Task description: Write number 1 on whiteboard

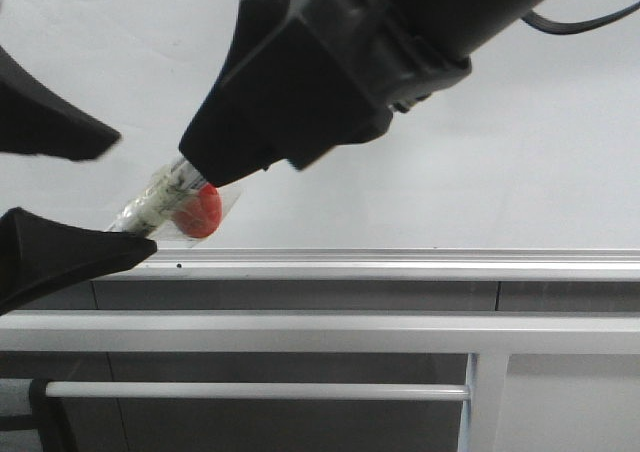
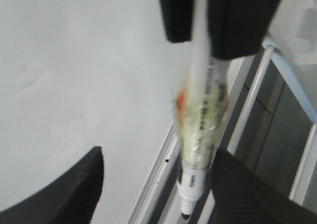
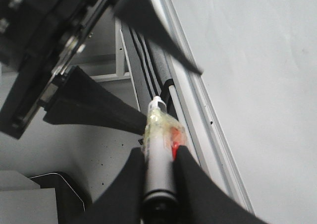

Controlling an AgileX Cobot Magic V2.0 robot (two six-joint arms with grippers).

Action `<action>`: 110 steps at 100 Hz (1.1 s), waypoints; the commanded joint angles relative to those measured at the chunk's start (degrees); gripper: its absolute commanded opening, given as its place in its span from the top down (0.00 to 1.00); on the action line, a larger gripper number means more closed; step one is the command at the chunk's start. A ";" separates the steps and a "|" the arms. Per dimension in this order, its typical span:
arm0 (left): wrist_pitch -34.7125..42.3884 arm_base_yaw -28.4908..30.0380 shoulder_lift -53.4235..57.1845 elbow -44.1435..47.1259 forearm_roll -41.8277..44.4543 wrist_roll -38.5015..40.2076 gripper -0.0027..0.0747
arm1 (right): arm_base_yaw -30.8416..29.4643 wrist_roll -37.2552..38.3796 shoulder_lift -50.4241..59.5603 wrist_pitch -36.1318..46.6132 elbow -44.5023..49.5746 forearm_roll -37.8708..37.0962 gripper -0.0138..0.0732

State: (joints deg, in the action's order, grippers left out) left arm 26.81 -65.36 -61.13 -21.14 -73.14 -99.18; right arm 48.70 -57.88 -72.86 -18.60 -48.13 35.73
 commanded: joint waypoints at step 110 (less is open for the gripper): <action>15.02 -9.32 19.22 -1.04 -20.63 0.45 0.61 | 0.02 3.76 34.75 27.00 25.86 11.19 0.91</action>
State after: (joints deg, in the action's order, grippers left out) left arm 40.91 -74.22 -42.09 -20.70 -95.93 -99.18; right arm 48.70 -54.28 -39.19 4.58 -21.08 46.62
